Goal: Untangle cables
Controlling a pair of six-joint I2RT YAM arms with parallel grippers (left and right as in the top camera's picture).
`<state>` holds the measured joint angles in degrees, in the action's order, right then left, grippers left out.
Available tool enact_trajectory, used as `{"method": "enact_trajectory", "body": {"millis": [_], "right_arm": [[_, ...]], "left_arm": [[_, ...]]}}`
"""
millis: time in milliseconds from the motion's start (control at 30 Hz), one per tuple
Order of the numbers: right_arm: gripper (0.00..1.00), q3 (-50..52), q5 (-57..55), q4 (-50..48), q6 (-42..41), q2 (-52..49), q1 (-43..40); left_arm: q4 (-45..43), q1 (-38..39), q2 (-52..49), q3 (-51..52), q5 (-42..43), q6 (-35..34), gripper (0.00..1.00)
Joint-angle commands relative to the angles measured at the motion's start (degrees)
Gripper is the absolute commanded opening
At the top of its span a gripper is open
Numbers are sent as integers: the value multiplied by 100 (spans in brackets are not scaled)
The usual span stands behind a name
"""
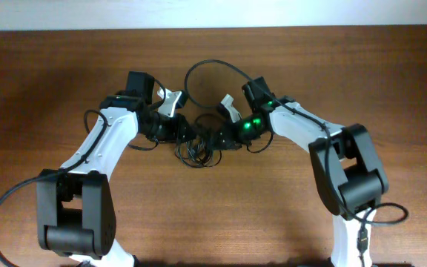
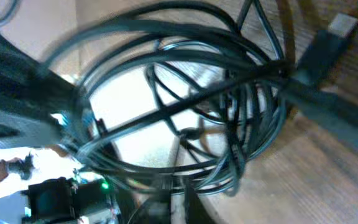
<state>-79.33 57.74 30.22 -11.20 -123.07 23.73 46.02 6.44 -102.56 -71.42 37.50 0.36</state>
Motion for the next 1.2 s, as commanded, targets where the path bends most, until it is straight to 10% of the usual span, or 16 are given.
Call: {"method": "enact_trajectory", "body": {"millis": [0, 167, 233, 433, 667, 933, 1100, 1167], "right_arm": [[32, -31, -190, -24, -125, -105, -55], [47, -254, 223, 140, -535, 177, -319], [77, -271, 111, 234, -522, 328, -319], [78, -278, -138, 745, -267, 544, -404], [80, -273, -155, 2122, 612, 570, -1207], [87, -269, 1211, 2938, 2621, 570, -1320], [86, -269, 1620, 2761, 2214, 564, -1320], [86, -269, 1622, 2761, 1790, 562, -1305]], "left_arm": [[-11, 17, -61, 7, -35, 44, 17], [-11, 17, -61, 7, -431, 44, 44], [-11, 17, -61, 7, -431, 44, 56], [136, 57, -61, 7, -411, 46, 80], [101, 636, -63, 9, -852, 44, 72], [7, 1126, -63, 13, -951, -236, 28], [-103, 1156, -61, 11, -946, -426, 72], [-94, 1156, -61, 11, -946, -225, 68]]}}
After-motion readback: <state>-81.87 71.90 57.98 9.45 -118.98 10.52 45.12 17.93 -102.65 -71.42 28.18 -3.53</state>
